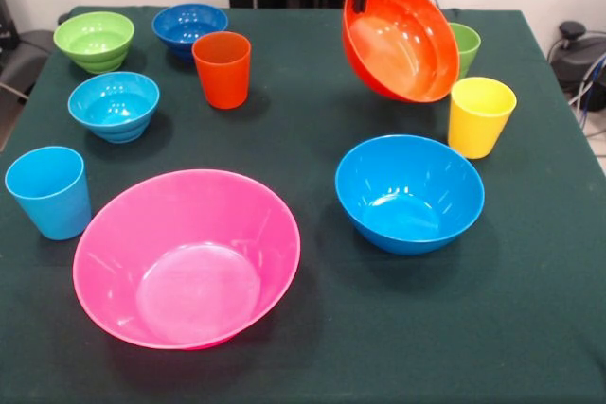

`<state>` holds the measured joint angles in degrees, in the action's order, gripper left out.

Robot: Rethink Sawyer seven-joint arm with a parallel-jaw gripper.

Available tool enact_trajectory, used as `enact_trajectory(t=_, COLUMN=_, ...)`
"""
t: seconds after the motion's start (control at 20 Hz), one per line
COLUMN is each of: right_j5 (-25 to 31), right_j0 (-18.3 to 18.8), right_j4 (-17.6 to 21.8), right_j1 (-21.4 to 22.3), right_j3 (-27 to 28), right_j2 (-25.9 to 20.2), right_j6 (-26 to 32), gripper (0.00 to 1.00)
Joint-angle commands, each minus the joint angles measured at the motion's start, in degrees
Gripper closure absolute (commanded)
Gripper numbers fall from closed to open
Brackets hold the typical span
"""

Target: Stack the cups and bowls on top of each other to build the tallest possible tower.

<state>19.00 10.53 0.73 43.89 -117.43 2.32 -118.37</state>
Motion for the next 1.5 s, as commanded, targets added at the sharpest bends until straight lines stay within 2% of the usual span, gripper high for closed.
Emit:
enact_trajectory(t=0.05, right_j5=0.3, right_j0=-1.0, right_j4=-2.9, right_j1=-2.1, right_j3=1.1, right_j2=-2.9, right_j6=-8.7, gripper=1.0)
enact_trajectory(t=0.2, right_j5=-0.2, right_j0=-1.3, right_j4=-2.9, right_j1=-2.8, right_j3=1.5, right_j2=-2.7, right_j6=-8.8, gripper=1.0)
enact_trajectory(t=0.35, right_j5=-2.7, right_j0=-1.3, right_j4=-2.4, right_j1=-5.5, right_j3=3.0, right_j2=-2.5, right_j6=-8.4, gripper=1.0)
enact_trajectory(t=0.45, right_j5=-4.3, right_j0=0.0, right_j4=-2.2, right_j1=-6.9, right_j3=3.5, right_j2=-3.6, right_j6=-7.4, gripper=1.0)
enact_trajectory(t=0.6, right_j5=-3.7, right_j0=0.6, right_j4=-2.2, right_j1=-6.8, right_j3=3.6, right_j2=-3.9, right_j6=-6.9, gripper=1.0)
enact_trajectory(t=0.7, right_j5=-0.9, right_j0=0.6, right_j4=-2.5, right_j1=-5.0, right_j3=3.5, right_j2=-3.8, right_j6=-6.3, gripper=1.0)
enact_trajectory(t=1.0, right_j5=13.0, right_j0=0.5, right_j4=-2.7, right_j1=1.5, right_j3=6.3, right_j2=-2.7, right_j6=-3.6, gripper=1.0)
enact_trajectory(t=1.2, right_j5=20.9, right_j0=1.0, right_j4=-3.0, right_j1=3.6, right_j3=9.1, right_j2=-3.0, right_j6=-3.2, gripper=1.0)
enact_trajectory(t=1.4, right_j5=25.2, right_j0=0.4, right_j4=-3.0, right_j1=4.4, right_j3=10.9, right_j2=-2.6, right_j6=-4.3, gripper=1.0)
enact_trajectory(t=1.5, right_j5=25.6, right_j0=0.3, right_j4=-2.8, right_j1=4.6, right_j3=11.0, right_j2=-2.4, right_j6=-4.7, gripper=1.0)
